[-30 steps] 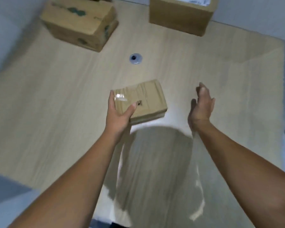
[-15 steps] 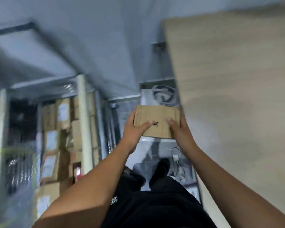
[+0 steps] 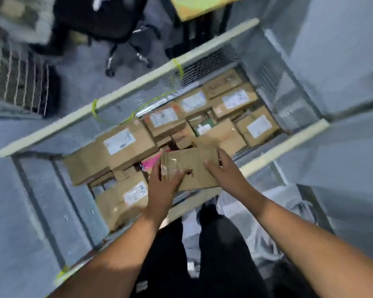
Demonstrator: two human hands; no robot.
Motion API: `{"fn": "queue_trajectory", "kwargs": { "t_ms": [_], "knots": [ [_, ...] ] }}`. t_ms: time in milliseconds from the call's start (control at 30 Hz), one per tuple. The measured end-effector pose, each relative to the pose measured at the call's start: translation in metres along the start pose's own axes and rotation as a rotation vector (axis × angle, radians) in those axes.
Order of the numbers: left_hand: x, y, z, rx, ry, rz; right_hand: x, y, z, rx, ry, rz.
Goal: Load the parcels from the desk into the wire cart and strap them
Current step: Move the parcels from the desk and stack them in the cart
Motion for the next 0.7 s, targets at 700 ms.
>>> {"fn": "queue_trajectory", "kwargs": {
  "t_ms": [700],
  "knots": [
    [0.028,0.228,0.281,-0.200,-0.618,0.002,0.112,-0.153,0.361,-0.276,0.029,-0.460]
  ]
}}
Point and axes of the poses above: each hand's wrist, its own z-axis towards the middle knuckle, its own x-axis out of the palm, y = z × x, the point moved 8 cm from there along z, towards the middle knuckle, and after that the axes turned 2 degrees about -y, right-handed, at the moved point
